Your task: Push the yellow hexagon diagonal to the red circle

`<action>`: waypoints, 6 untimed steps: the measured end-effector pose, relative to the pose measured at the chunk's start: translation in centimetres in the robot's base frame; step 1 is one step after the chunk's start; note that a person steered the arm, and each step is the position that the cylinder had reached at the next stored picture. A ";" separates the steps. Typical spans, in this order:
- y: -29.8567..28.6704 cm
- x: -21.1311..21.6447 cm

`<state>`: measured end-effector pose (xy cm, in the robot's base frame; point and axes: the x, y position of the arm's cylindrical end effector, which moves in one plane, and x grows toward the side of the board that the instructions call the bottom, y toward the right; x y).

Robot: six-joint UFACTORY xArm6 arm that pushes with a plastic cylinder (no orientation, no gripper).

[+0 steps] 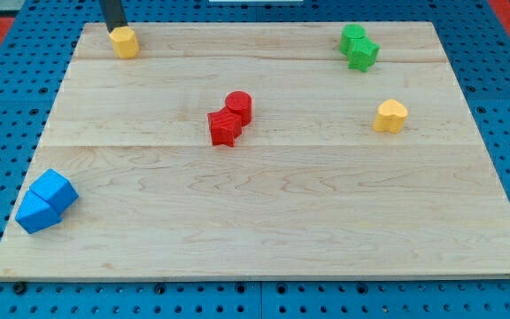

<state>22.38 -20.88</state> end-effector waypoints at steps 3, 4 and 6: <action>7.7 4.3; 14.1 5.6; 7.9 7.9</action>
